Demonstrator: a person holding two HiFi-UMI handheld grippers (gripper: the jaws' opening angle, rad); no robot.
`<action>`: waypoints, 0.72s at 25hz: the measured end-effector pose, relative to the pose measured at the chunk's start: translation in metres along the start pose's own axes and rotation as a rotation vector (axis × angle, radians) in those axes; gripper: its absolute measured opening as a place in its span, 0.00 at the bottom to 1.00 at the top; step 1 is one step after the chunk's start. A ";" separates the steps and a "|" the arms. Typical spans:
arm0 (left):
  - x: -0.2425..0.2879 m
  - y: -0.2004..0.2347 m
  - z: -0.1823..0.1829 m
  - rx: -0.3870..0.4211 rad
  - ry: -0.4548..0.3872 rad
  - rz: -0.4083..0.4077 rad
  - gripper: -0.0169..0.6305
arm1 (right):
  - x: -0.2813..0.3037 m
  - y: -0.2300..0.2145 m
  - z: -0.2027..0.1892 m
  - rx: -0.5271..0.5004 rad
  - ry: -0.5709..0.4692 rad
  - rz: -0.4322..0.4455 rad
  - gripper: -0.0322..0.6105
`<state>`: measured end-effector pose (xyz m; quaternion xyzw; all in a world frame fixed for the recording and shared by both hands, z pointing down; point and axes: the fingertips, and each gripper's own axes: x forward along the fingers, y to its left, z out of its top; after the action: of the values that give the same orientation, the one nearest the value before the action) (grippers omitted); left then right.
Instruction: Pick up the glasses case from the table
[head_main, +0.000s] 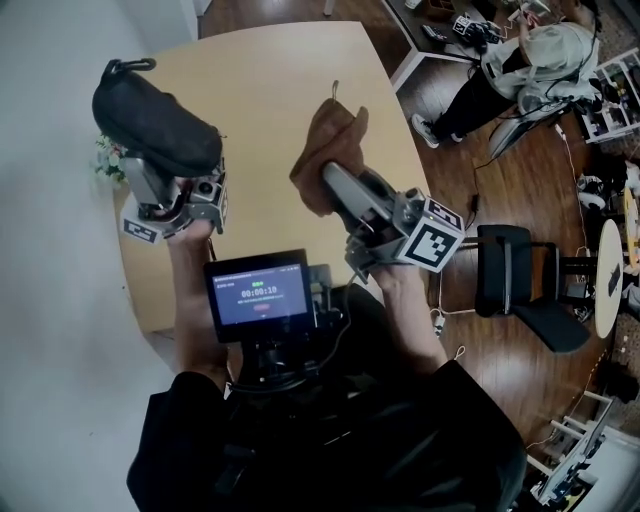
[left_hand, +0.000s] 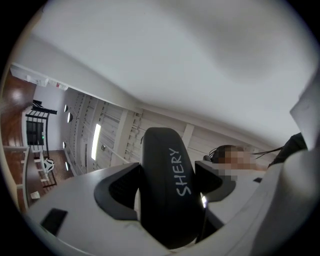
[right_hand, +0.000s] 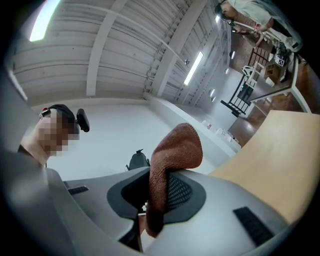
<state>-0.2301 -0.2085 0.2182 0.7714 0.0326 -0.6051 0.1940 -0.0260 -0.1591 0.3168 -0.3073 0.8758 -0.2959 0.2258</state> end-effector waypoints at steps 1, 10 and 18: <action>-0.004 -0.004 -0.004 0.003 -0.001 -0.007 0.58 | -0.003 -0.001 -0.004 0.006 -0.006 0.017 0.14; 0.026 -0.032 -0.012 0.051 -0.026 -0.059 0.58 | -0.014 0.012 0.021 0.024 -0.035 0.109 0.14; 0.053 -0.047 -0.084 0.089 0.004 -0.037 0.58 | -0.071 0.005 0.056 0.067 -0.062 0.188 0.14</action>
<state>-0.1519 -0.1465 0.1715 0.7799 0.0201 -0.6078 0.1481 0.0542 -0.1297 0.2886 -0.2251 0.8830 -0.2928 0.2897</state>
